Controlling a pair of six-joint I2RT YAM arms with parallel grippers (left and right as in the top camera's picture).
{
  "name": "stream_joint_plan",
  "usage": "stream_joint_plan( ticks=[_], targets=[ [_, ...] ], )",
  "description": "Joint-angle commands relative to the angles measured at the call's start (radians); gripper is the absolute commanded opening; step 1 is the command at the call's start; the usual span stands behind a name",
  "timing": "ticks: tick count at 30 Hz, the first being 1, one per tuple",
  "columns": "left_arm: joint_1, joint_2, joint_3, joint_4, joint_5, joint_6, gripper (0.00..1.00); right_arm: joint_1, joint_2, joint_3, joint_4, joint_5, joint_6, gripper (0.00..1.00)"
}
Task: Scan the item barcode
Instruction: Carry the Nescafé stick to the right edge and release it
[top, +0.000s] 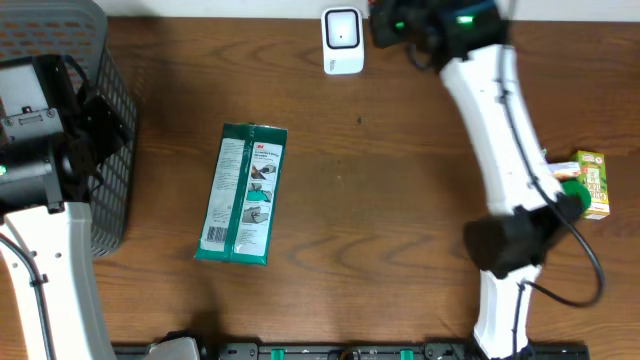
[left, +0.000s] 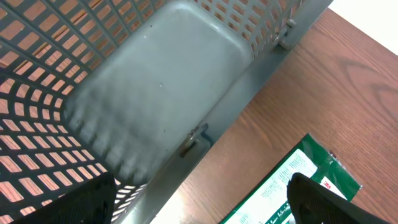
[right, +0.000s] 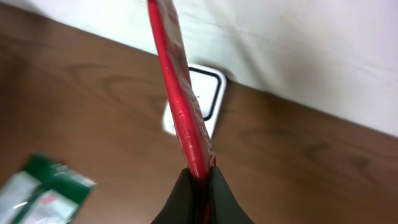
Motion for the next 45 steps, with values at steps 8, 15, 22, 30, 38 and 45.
stream_joint_plan(
  ticks=[8, 15, 22, 30, 38, 45],
  targets=[
    [0.003, 0.003, 0.007, 0.000, -0.013, 0.009, 0.88, 0.053, 0.252, 0.024, 0.171, 0.385, -0.114, 0.01],
    [0.003, 0.003, 0.007, 0.000, -0.013, 0.009, 0.88, 0.053, 0.365, 0.023, 0.232, 0.402, -0.141, 0.01],
    [0.003, 0.003, 0.007, 0.000, -0.013, 0.009, 0.88, 0.064, 0.432, 0.019, 0.228, 0.402, -0.171, 0.01],
    [0.003, 0.003, 0.007, 0.000, -0.013, 0.009, 0.88, 0.062, 0.407, 0.018, 0.214, 0.419, -0.171, 0.01],
    [0.003, 0.003, 0.007, 0.000, -0.013, 0.009, 0.88, 0.072, 0.176, 0.018, 0.119, 0.394, -0.170, 0.01],
    [0.003, 0.003, 0.007, 0.000, -0.013, 0.009, 0.88, 0.060, 0.034, 0.018, -0.002, 0.274, -0.132, 0.01]
  ],
)
